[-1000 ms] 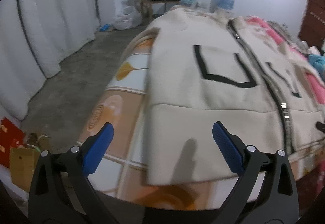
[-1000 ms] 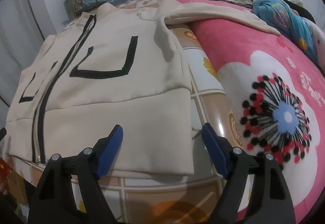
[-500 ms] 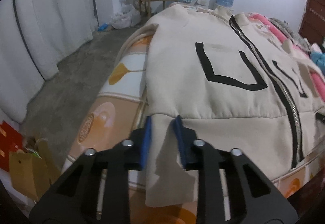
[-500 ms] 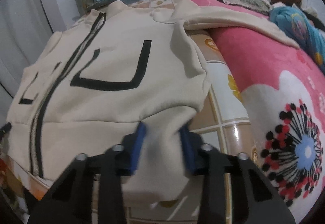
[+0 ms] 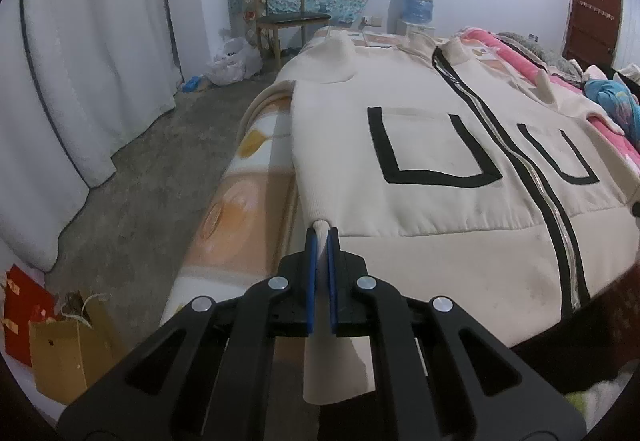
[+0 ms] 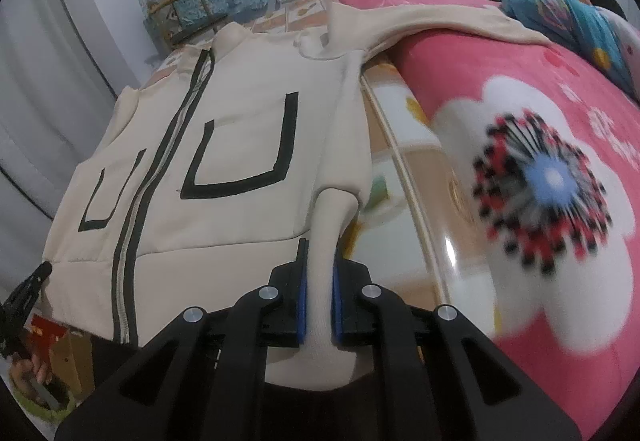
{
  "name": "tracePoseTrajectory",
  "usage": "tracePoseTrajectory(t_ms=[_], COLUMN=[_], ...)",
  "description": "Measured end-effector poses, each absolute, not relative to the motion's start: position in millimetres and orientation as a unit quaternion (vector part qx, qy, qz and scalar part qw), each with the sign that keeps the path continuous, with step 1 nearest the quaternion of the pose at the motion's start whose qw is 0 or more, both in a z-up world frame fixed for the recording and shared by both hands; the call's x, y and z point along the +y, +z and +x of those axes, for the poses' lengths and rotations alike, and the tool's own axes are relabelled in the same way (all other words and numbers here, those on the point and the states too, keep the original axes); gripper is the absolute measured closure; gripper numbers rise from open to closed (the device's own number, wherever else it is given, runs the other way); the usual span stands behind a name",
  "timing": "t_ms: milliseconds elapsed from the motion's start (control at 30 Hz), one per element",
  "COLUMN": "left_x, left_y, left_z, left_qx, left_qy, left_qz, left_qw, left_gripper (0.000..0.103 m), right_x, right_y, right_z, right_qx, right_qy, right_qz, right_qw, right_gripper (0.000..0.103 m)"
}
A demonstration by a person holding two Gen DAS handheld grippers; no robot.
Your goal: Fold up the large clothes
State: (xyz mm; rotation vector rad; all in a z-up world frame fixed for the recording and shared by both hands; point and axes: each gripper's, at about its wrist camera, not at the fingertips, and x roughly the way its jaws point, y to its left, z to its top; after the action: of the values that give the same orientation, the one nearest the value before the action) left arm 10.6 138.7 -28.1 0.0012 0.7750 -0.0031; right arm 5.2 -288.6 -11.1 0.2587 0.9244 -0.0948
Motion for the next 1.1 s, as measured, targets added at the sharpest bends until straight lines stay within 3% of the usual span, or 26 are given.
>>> tracePoseTrajectory(t_ms=[200,400,600,700,767,900,1033,1100], left_x=[159,156,147,136,128,115,107,101], left_y=[-25,-16,-1,-2,-7,-18,-19,-19], left_z=[-10,-10,-9,-4,5,23,36,40], left_qx=[0.381,0.374,0.347,0.353,0.367,0.401,0.408,0.410], left_qy=[-0.005,-0.009,-0.020,-0.028,-0.029,-0.029,-0.028,-0.028], left_qz=[-0.018,-0.002,0.000,-0.002,0.006,0.008,0.002,0.006], left_qw=[0.924,0.928,0.938,0.935,0.930,0.916,0.913,0.912], left_gripper=[0.098,0.091,0.085,0.078,0.070,0.065,0.055,0.050], right_x=[-280,-294,-293,-284,-277,-254,-233,-226], right_y=[-13,-17,-6,1,5,8,10,7], right_z=[-32,-33,-39,-35,-33,-23,-8,1], right_qx=[0.453,0.456,0.432,0.420,0.409,0.398,0.388,0.393], right_qy=[-0.044,-0.062,-0.089,-0.079,-0.069,-0.046,-0.024,-0.018], right_qz=[0.122,0.144,0.114,0.109,0.101,0.071,0.031,0.015], right_qw=[0.882,0.876,0.890,0.898,0.904,0.914,0.921,0.919], right_gripper=[0.093,0.082,0.065,0.060,0.049,0.041,0.027,0.025])
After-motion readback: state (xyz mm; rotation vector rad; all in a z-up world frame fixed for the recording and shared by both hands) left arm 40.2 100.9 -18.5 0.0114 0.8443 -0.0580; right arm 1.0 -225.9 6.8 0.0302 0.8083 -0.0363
